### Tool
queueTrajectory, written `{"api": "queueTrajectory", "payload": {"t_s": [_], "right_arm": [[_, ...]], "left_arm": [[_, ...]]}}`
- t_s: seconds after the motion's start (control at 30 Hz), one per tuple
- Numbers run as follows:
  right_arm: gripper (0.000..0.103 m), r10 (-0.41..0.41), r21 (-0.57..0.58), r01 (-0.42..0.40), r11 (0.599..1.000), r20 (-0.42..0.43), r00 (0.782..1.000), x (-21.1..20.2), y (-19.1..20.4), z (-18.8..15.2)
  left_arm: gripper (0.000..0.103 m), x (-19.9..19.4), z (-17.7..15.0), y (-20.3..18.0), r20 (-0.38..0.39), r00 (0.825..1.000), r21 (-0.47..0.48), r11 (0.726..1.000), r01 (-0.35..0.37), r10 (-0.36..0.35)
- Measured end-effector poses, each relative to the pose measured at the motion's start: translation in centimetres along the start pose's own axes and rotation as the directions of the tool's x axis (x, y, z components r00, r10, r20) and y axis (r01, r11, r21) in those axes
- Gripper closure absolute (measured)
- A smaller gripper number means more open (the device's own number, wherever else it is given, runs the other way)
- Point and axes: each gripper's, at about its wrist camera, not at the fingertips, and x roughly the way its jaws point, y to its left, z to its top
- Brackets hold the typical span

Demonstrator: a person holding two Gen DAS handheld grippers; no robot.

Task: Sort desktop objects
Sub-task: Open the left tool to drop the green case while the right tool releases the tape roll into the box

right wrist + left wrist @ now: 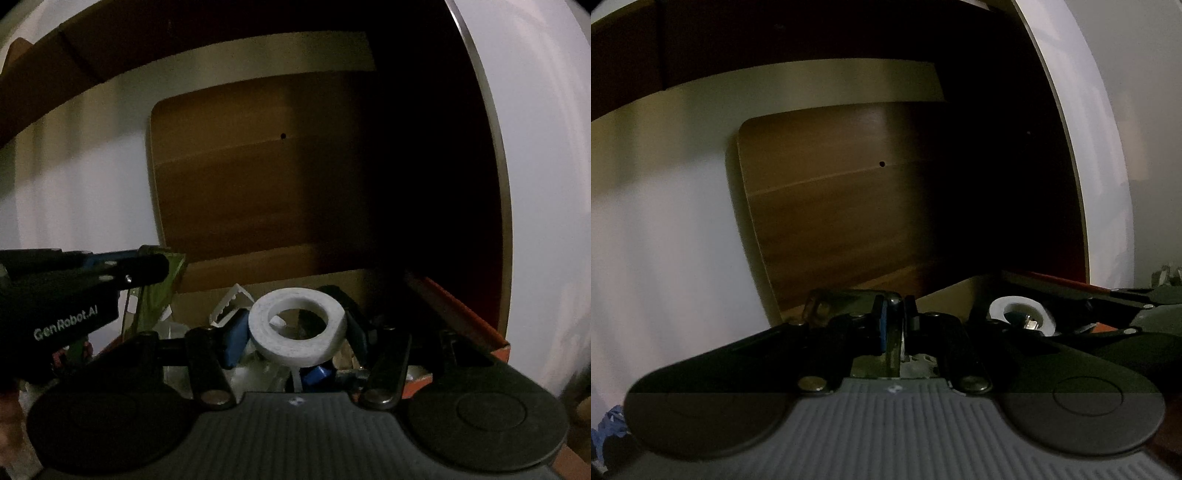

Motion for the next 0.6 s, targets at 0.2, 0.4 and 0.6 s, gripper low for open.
{"api": "queueTrajectory", "payload": {"t_s": [0.2, 0.4, 0.6], "right_arm": [[0.049, -0.007, 0.001, 0.007, 1.0, -0.008, 1.0, 0.7, 0.1, 0.1], [0.047, -0.008, -0.002, 0.008, 1.0, -0.012, 1.0, 1.1, 0.5, 0.1], [0.032, -0.015, 0.005, 0.015, 1.0, 0.006, 1.0, 1.1, 0.5, -0.2]], "left_arm": [[0.091, 0.0, -0.1, -0.2, -0.007, 1.0, -0.003, 1.0, 0.013, -0.013], [0.041, -0.2, -0.3, -0.1, -0.009, 1.0, -0.027, 1.0, 0.015, -0.015], [0.03, -0.2, -0.3, 0.1, -0.002, 1.0, -0.035, 0.999, 0.004, -0.004]]}}
